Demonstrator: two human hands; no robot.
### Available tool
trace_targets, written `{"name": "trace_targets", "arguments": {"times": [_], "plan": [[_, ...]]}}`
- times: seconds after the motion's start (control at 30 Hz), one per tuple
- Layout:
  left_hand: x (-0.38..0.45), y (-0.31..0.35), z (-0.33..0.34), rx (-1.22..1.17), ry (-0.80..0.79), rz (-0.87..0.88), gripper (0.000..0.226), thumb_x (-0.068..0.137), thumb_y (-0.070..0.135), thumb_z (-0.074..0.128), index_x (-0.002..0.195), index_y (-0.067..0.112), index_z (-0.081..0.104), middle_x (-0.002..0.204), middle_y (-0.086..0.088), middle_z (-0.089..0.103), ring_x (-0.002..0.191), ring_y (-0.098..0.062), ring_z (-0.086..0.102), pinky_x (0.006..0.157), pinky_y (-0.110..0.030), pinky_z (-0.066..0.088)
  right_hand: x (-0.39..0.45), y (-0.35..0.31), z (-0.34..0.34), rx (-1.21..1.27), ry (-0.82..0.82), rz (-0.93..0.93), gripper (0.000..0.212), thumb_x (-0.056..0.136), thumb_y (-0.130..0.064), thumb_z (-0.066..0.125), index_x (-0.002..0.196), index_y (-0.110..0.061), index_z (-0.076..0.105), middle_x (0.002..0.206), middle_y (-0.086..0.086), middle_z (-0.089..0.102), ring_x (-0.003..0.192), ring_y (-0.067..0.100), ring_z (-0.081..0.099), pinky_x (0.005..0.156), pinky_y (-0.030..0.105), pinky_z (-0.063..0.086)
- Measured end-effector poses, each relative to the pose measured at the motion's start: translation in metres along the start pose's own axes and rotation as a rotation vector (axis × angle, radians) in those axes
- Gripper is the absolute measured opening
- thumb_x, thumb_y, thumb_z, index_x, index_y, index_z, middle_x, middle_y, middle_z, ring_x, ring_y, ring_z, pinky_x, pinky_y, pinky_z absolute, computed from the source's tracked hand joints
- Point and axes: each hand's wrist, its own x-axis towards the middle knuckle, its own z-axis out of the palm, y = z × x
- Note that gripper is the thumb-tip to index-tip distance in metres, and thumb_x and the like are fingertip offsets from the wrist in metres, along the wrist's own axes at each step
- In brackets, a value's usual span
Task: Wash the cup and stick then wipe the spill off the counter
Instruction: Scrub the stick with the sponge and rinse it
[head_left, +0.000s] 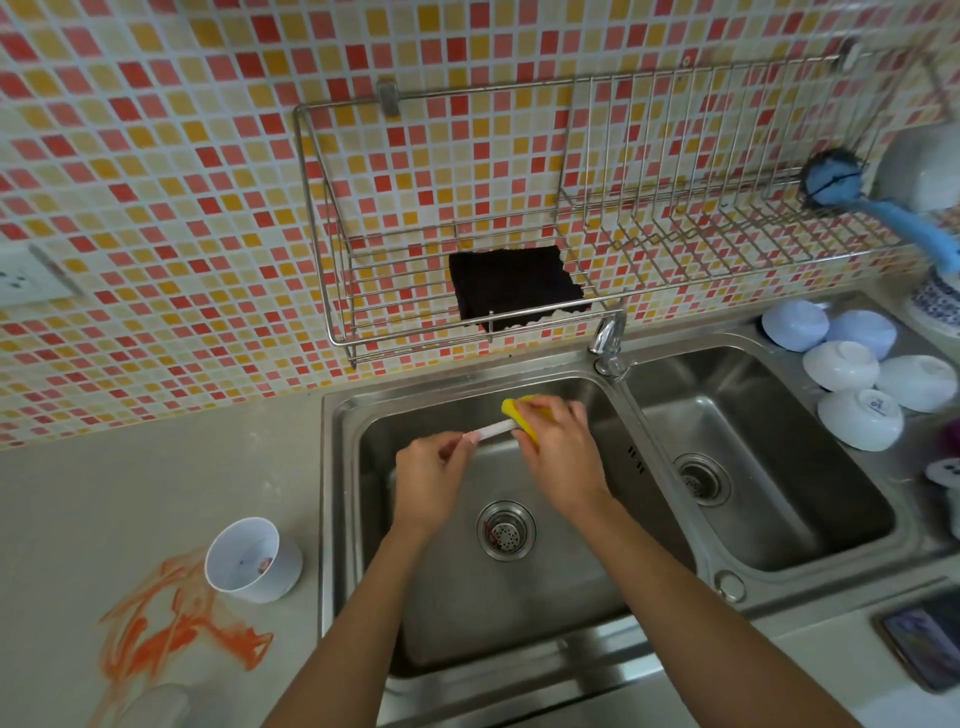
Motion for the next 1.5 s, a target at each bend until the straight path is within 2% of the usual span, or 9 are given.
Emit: {"name": "trace_targets", "arguments": {"times": [0.2,0.43,0.57,0.73,0.87,1.03,1.17,1.3,1.5], "plan": [[-0.006,0.004,0.004,-0.196,-0.055,-0.221,0.033,0.091,0.039,0.062,0.073,0.018,0.078,0.07,0.003,0.074,0.078,-0.014,0.07,0.077,-0.036,0.052,-0.029,-0.034,0.012,0.091,-0.005,-0.051,0.041,0.093,-0.026,0.048,0.132,-0.019,0.058,0.124,0.002,0.057,0.102,0.024,0.049,0.09,0.031,0.045],[-0.013,0.005,0.007,-0.339,-0.014,-0.356,0.03,0.09,0.039,0.063,0.068,0.023,0.076,0.073,0.005,0.075,0.079,-0.006,0.071,0.091,-0.038,0.054,-0.037,-0.019,0.006,0.058,0.073,0.088,0.043,0.089,-0.014,0.06,0.132,-0.022,0.058,0.122,0.001,0.057,0.102,0.021,0.046,0.089,0.03,0.046],[-0.022,0.014,0.015,-0.364,-0.048,-0.346,0.027,0.091,0.033,0.064,0.073,0.018,0.077,0.073,0.0,0.076,0.077,-0.008,0.072,0.09,-0.04,0.055,-0.055,-0.027,0.004,0.049,0.034,-0.084,0.043,0.093,-0.022,0.048,0.135,-0.019,0.054,0.128,0.001,0.054,0.104,0.022,0.047,0.092,0.028,0.043],[-0.032,0.019,0.033,-0.295,-0.018,-0.375,0.029,0.089,0.043,0.064,0.065,0.029,0.074,0.073,0.007,0.075,0.081,-0.007,0.071,0.092,-0.037,0.053,-0.052,0.007,-0.004,0.079,0.076,0.138,0.042,0.09,-0.015,0.06,0.132,-0.022,0.058,0.124,0.0,0.056,0.103,0.023,0.05,0.091,0.025,0.037],[-0.025,0.025,0.05,-0.247,-0.021,-0.376,0.026,0.089,0.038,0.065,0.069,0.024,0.075,0.072,0.003,0.075,0.077,-0.01,0.071,0.085,-0.034,0.055,-0.06,0.02,-0.011,0.114,0.061,0.0,0.045,0.084,-0.012,0.067,0.127,-0.019,0.061,0.12,0.002,0.059,0.102,0.02,0.049,0.093,0.023,0.036],[-0.011,0.041,0.071,-0.008,-0.003,-0.282,0.024,0.089,0.036,0.065,0.081,0.019,0.078,0.073,0.003,0.073,0.067,-0.006,0.062,0.061,-0.017,0.044,-0.027,0.096,-0.021,0.169,-0.08,0.332,0.044,0.084,-0.017,0.065,0.127,-0.01,0.059,0.12,0.009,0.063,0.104,0.03,0.057,0.091,0.037,0.046],[0.014,0.06,0.09,-0.018,-0.01,-0.251,0.019,0.088,0.028,0.068,0.104,0.02,0.075,0.093,0.005,0.075,0.073,0.002,0.061,0.06,-0.001,0.04,0.023,0.16,-0.027,0.231,-0.134,0.505,0.045,0.082,-0.017,0.065,0.124,-0.006,0.052,0.113,0.015,0.064,0.098,0.038,0.06,0.087,0.045,0.051],[0.037,0.074,0.108,-0.103,-0.031,-0.276,0.022,0.088,0.026,0.068,0.109,0.021,0.073,0.08,0.003,0.074,0.067,-0.009,0.06,0.057,-0.009,0.045,0.06,0.193,-0.017,0.25,-0.259,0.491,0.045,0.085,-0.022,0.065,0.125,-0.014,0.046,0.121,0.01,0.059,0.104,0.038,0.059,0.09,0.043,0.05],[0.06,0.077,0.122,-0.099,-0.046,-0.289,0.022,0.086,0.028,0.07,0.106,0.018,0.075,0.082,0.005,0.074,0.068,-0.002,0.064,0.065,-0.012,0.05,0.067,0.199,-0.005,0.329,-0.321,0.461,0.061,0.089,-0.029,0.062,0.144,-0.025,0.037,0.129,0.006,0.06,0.107,0.032,0.061,0.092,0.038,0.05]]}}
